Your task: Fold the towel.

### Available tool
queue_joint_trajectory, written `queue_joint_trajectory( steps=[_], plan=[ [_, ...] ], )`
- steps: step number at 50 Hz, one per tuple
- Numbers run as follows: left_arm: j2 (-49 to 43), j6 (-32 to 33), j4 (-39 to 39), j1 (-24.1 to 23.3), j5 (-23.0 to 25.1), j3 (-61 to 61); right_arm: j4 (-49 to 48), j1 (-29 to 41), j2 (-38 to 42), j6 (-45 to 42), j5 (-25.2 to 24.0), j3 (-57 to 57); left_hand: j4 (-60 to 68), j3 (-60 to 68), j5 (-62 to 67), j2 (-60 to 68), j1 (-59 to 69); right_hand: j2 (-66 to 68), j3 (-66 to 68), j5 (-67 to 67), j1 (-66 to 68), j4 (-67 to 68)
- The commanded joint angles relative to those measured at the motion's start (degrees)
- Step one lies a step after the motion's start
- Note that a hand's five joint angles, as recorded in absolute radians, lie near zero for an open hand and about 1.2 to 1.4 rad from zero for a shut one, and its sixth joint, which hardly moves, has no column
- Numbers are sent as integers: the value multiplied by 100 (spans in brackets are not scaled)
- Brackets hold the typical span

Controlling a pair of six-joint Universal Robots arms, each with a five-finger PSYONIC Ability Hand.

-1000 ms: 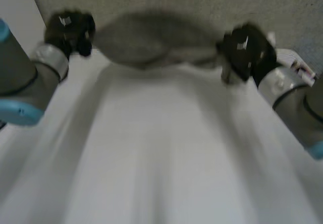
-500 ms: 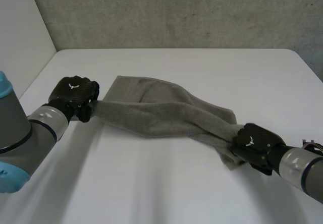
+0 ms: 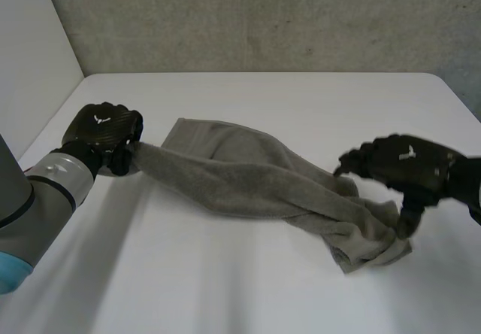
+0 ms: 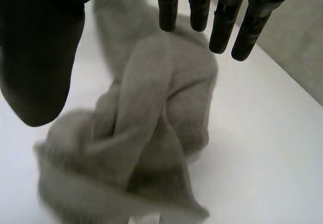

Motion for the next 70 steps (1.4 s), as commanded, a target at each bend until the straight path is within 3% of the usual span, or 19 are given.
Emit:
queue_joint_trajectory(
  steps=[1,4,6,12,26,29,31,32,33,42,45,47,48,50,52,55,59,64,70],
  plan=[
    [4,0,55,37,-3,66,-481,435,1010,2346,322,-1187,-755,-887,-1613,-715,-481,-428,-441,-357,-336,-490],
    [4,0,55,54,-3,84,-632,515,1205,2656,570,-1338,-755,-887,-1613,-715,-481,-428,-441,-357,-336,-490],
    [12,0,46,89,-3,84,-947,751,1502,3094,1138,-1513,-755,-887,-1613,-715,-481,-428,-441,-357,-336,-490],
    [4,0,55,90,-3,92,-1379,1138,1916,3438,1966,-1593,-755,-887,-1613,-715,-481,-428,-441,-357,-336,-490],
    [-32,0,55,98,5,277,-1361,1675,2593,3483,2161,-1751,-755,-887,-1613,-715,-481,337,324,408,429,276],
    [-49,-9,55,98,5,382,-1361,1754,2620,3483,2161,-1760,-755,-887,-1613,-715,-481,1582,1569,1653,1674,1520],
    [-67,-26,55,90,-3,444,-1361,1780,2637,3465,2126,-1803,-755,-887,-1613,-715,-481,4040,4027,4111,4132,3978],
    [-75,-26,55,98,-3,522,-1361,1780,2637,3465,2126,-1804,-755,-887,-1613,-715,-481,4054,4042,4126,4146,3993],
    [-93,-35,63,98,-3,610,-1344,1798,2655,3465,2126,-1882,-755,-887,-1613,-715,-481,6020,6007,6091,6112,5958],
    [-647,-35,178,-16,-38,1542,-1326,1816,2664,3360,2187,-2955,-755,-887,-1613,-715,-481,6572,6559,6643,6664,6510],
    [-998,-44,186,-25,-82,2272,-1810,1851,2567,3307,2240,-3465,-755,-887,-1613,-715,-481,6572,6559,6643,6664,6510],
    [-1313,-105,291,-103,-109,3111,-3365,1947,2183,3394,2397,-3457,-755,-887,-1613,-715,-481,6572,6559,6643,6664,6510],
    [-1315,-105,292,-104,-109,3116,-3374,1947,2180,3395,2398,-3456,-755,-887,-1613,-715,-481,6572,6559,6643,6664,6510],
    [-1455,-211,459,-113,-153,3520,-4341,2079,1899,3412,2583,-3184,-755,-887,-1613,-715,-481,6572,6559,6643,6664,6510],
    [-1613,-578,992,-121,-450,4045,-6020,2158,1322,3421,3055,-2475,-755,-887,-1613,-715,-481,6572,6559,6643,6664,6510],
    [-1622,-790,1598,-51,-793,4205,-6983,2237,1082,3386,3311,-1929,-755,-887,-1613,-715,-481,6572,6559,6643,6664,6510],
    [-1614,-800,1978,-42,-865,4206,-7022,2246,1047,3360,3321,-1699,-755,-887,-1613,-715,-481,6572,6559,6643,6664,6510],
    [-1587,-800,1751,-86,-803,3801,-6591,2246,1029,3263,3233,-1391,-755,-887,-1613,-715,-481,6572,6559,6643,6664,6510],
    [-1535,-756,1330,-95,-479,2530,-5452,2246,1020,2019,2847,-847,-755,-887,-1613,-715,-481,6572,6559,6643,6664,6510]
  ],
)
